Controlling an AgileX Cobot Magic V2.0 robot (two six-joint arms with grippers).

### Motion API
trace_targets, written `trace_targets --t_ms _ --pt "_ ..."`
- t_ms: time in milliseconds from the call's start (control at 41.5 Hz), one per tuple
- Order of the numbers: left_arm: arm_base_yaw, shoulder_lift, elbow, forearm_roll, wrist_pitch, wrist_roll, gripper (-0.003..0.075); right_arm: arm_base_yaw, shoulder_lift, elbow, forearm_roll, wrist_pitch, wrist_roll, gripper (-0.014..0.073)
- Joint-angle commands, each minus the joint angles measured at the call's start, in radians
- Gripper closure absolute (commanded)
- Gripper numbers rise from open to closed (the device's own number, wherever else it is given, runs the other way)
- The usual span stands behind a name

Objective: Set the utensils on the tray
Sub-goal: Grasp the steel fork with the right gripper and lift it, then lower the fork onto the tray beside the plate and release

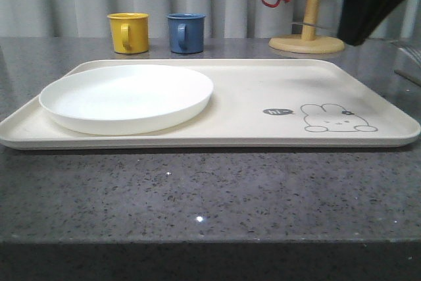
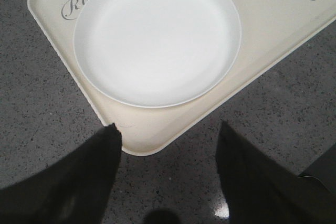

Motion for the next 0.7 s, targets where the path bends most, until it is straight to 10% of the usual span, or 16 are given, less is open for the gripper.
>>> trace_targets --t_ms 0,361,674 --pt "-0.007 -0.009 -0.029 0.003 -0.069 -0.008 0.0334 0.068 -0.012 -0.054 0.009 -0.009 0.033 0.0579" --pt "-0.007 -0.009 -0.029 0.003 -0.069 -0.008 0.0334 0.108 0.124 -0.056 0.011 -0.182 0.386 0.0579" --pt "-0.007 -0.009 -0.029 0.003 -0.069 -0.008 0.0334 0.108 0.186 -0.056 0.046 -0.315 0.431 0.0566"
